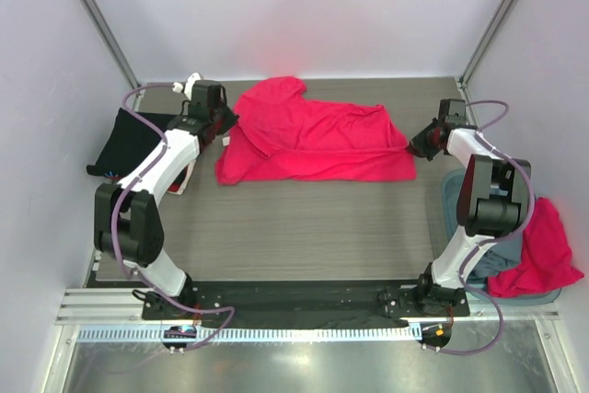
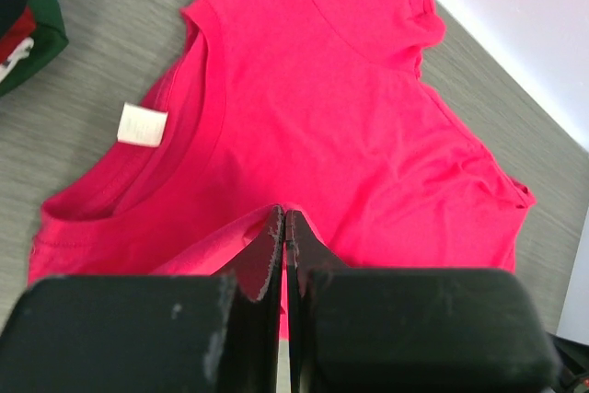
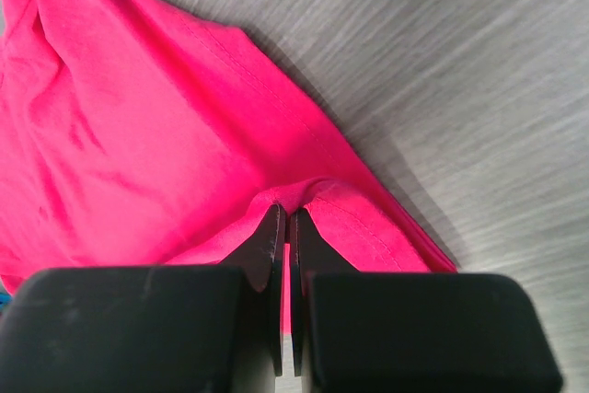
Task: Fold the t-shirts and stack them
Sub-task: Fold the tshirt
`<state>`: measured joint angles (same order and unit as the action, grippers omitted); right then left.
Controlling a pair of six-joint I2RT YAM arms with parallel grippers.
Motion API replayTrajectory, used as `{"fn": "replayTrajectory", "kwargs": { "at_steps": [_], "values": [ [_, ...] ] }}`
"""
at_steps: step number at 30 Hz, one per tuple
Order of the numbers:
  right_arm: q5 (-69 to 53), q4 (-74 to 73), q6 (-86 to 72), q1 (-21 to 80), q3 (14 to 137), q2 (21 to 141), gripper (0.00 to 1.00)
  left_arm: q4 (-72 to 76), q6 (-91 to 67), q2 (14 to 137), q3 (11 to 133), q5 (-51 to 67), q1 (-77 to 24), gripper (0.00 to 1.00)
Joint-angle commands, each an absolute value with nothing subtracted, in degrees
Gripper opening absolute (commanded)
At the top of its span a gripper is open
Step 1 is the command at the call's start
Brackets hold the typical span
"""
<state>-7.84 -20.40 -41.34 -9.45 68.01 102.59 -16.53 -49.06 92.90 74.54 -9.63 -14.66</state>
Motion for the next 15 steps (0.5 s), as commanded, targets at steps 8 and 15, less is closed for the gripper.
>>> {"fn": "replayTrajectory", "kwargs": {
  "at_steps": [8,15],
  "values": [
    [-6.7,-18.5,-43.2,-8.3,73.8,106.2,0.01,-14.7,-47.9,99.4,83.5,-10.8,-12.6,0.00],
    [-6.3,-19.1,-42.7,-7.2,75.3,108.4,0.35,-14.3,-47.9,106.5,88.5,-6.6,-11.7,0.01]
  ]
}}
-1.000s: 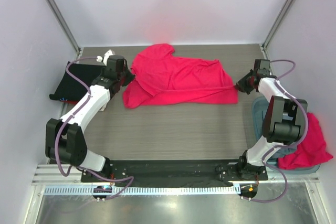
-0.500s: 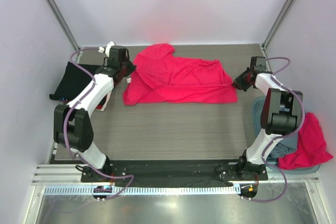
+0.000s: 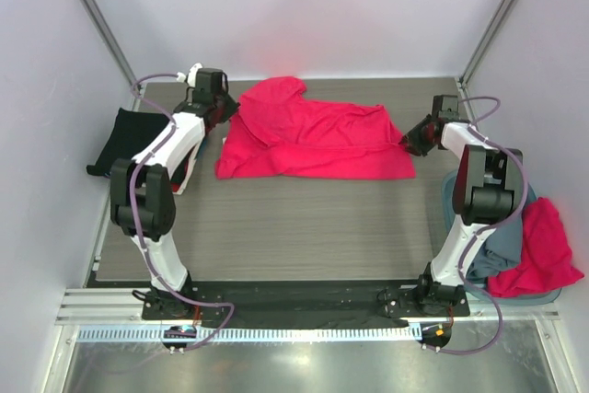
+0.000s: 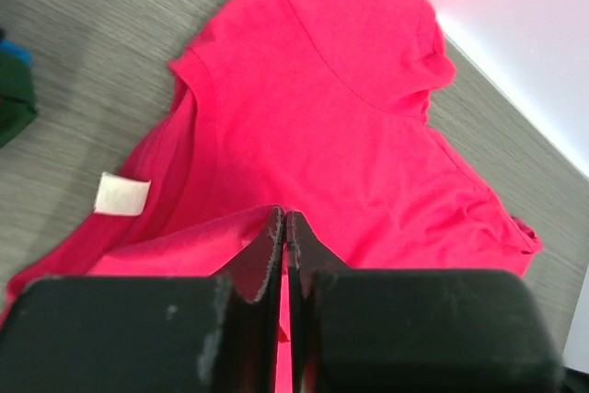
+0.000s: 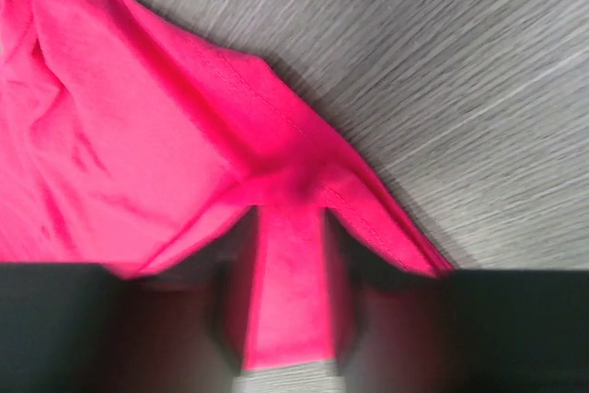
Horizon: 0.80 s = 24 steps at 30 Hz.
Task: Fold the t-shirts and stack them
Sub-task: Fold the tshirt
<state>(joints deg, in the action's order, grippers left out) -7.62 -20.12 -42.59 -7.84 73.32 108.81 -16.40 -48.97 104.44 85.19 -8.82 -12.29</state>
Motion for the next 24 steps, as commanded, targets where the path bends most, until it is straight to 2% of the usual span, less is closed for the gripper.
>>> {"fn": "replayTrajectory", "kwargs": {
  "at_steps": [1,4,6,7,10,13,15,17,18,24],
  "values": [
    [-5.6,-19.0,-42.7,-7.1,75.1,107.2,0.44,-14.6,-47.6,108.3,89.5,-5.7,-11.5,0.05],
    [-3.6,-19.0,-42.1,-6.7,73.2,104.5,0.48,-17.3,-48.0,109.9,92.4,-4.6,-11.1,0.18],
    [-1.1,-19.0,-41.8,-6.4,69.8,100.3,0.48,-17.6,-47.9,108.7,91.2,-4.7,-11.0,0.31],
    [-0.3,-18.5,-41.8,-6.3,68.1,98.7,0.48,-17.1,-47.6,107.6,90.3,-4.7,-11.1,0.41],
    [2.4,-15.0,-43.1,-6.2,59.6,91.0,0.49,-16.4,-46.4,103.4,86.6,-5.9,-11.5,0.55],
    [2.0,-11.2,-45.0,-6.2,51.9,85.1,0.55,-16.7,-45.7,99.0,82.6,-5.6,-12.4,0.60],
    [0.8,-9.3,-46.7,-6.2,46.8,83.2,0.56,-16.7,-45.8,95.5,79.9,-5.2,-13.6,0.61],
    [-1.2,-5.3,-48.6,-6.1,43.3,81.0,0.56,-16.5,-46.2,93.1,75.3,-6.0,-14.8,0.67],
    [-1.1,-4.1,-49.0,-6.0,40.6,80.6,0.56,-15.7,-46.8,92.0,73.8,-6.5,-16.0,0.83],
    [1.9,-0.4,-51.0,-6.0,37.9,82.2,0.54,-12.7,-49.7,85.3,62.7,-7.0,-17.0,0.85]
  ]
}}
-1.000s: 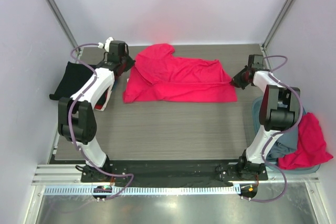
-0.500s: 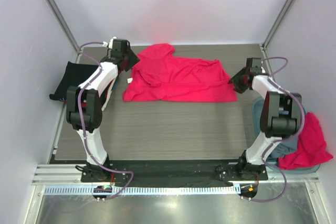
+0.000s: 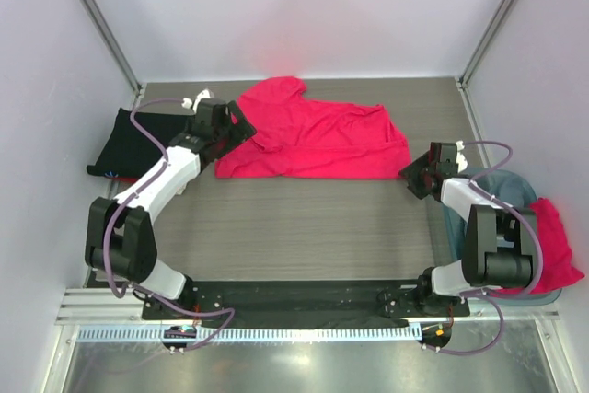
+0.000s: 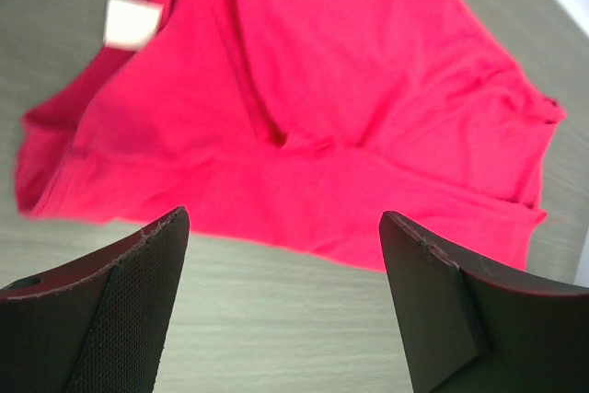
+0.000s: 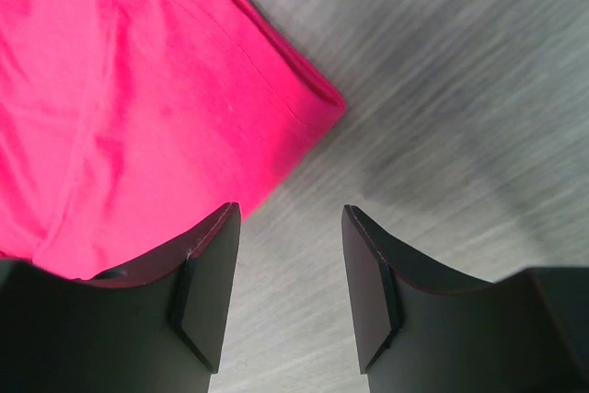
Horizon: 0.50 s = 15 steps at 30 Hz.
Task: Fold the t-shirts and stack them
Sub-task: Fold the tshirt
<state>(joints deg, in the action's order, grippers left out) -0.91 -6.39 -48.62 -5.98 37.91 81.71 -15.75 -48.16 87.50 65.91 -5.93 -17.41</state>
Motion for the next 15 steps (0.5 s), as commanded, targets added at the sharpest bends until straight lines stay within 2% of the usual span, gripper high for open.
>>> {"fn": "replayTrajectory", "kwargs": {
  "at_steps": [1,9,12,14,15],
  "values": [
    [2.2,-0.4,-51.1,-6.0,38.0,82.6,0.53,-12.2,-50.2,83.7,61.4,-7.1,-17.0,0.85],
    [8.4,-0.4,-53.9,-6.0,40.8,88.1,0.44,-4.8,-53.9,79.0,49.0,-8.3,-17.1,0.84],
    [10.2,-0.8,-53.9,-6.0,41.4,88.9,0.36,-4.0,-54.6,79.1,47.5,-9.5,-17.2,0.83],
    [11.1,-1.5,-52.8,-6.0,42.2,89.1,0.11,-3.1,-55.0,79.2,46.1,-10.0,-17.2,0.83],
    [11.1,-2.4,-52.2,-6.0,42.7,89.1,0.05,-2.4,-55.4,79.0,45.5,-10.0,-17.1,0.83]
  ]
}}
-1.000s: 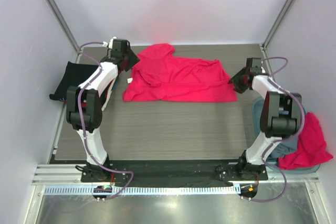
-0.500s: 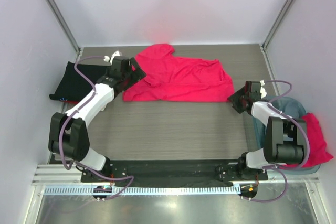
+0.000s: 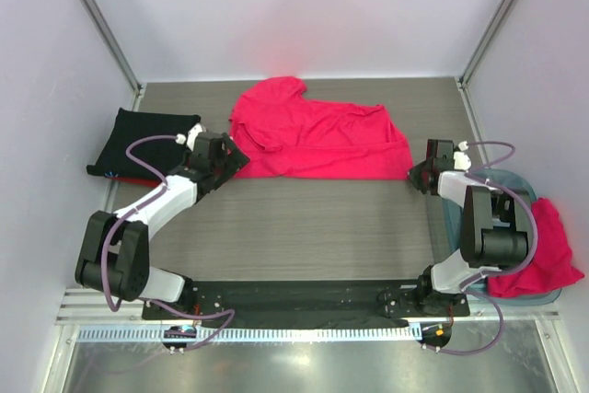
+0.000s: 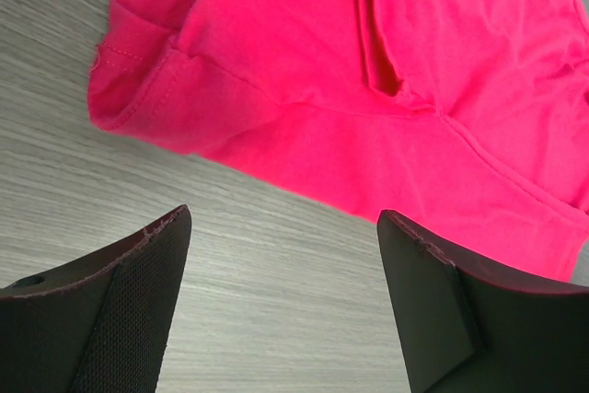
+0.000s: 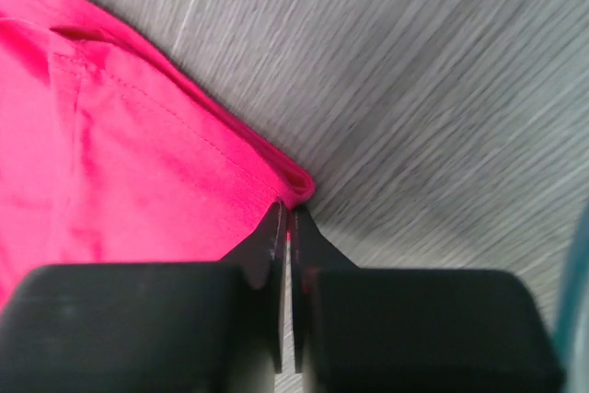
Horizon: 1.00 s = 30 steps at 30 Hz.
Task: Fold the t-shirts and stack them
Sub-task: Fold the tshirt
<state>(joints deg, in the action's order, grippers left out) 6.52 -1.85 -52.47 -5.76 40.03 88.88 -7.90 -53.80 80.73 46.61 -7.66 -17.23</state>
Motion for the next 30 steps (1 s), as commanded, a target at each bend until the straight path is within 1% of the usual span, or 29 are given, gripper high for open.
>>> {"fn": "replayTrajectory", "kwargs": {
  "at_steps": [1,5,8,10,12,14,21,23,24,26,30],
  "values": [
    [12.0,-3.3,-50.8,-6.0,43.2,88.9,0.01,-1.9,-55.6,78.8,44.3,-10.3,-17.2,0.82],
    [15.5,-6.0,-49.1,-6.0,43.7,85.4,0.01,-0.3,-56.2,78.6,42.4,-11.6,-17.4,0.82],
    [17.2,-5.8,-48.5,-6.0,41.8,82.0,0.01,-0.3,-55.9,79.3,41.9,-12.7,-17.5,0.79],
    [17.6,-5.9,-48.3,-6.0,41.4,81.4,0.01,-0.3,-55.6,80.3,41.8,-13.4,-17.5,0.73],
    [17.2,-5.8,-47.9,-6.0,41.3,81.6,0.01,-0.3,-55.4,81.3,42.0,-13.8,-17.5,0.62],
    [16.6,-5.9,-47.8,-6.0,41.6,82.2,0.01,-0.4,-55.5,82.8,42.2,-14.2,-17.5,0.59],
    [15.4,-5.9,-47.5,-6.0,41.9,83.2,0.01,4.5,-57.7,84.6,39.9,-12.5,-18.4,0.56],
    [14.7,-6.0,-47.5,-6.0,42.4,83.8,0.01,6.0,-58.4,84.8,39.2,-12.7,-19.3,0.57],
    [14.3,-6.0,-47.4,-6.0,42.5,84.1,0.01,6.5,-58.8,85.2,39.1,-12.8,-19.8,0.60],
    [13.4,-6.0,-47.4,-6.0,42.9,85.3,0.01,6.7,-59.5,86.5,39.8,-13.5,-20.9,0.62],
    [13.2,-6.1,-47.3,-6.0,43.1,86.0,0.01,6.1,-61.9,89.0,40.3,-17.0,-21.1,0.57]
  ]
}}
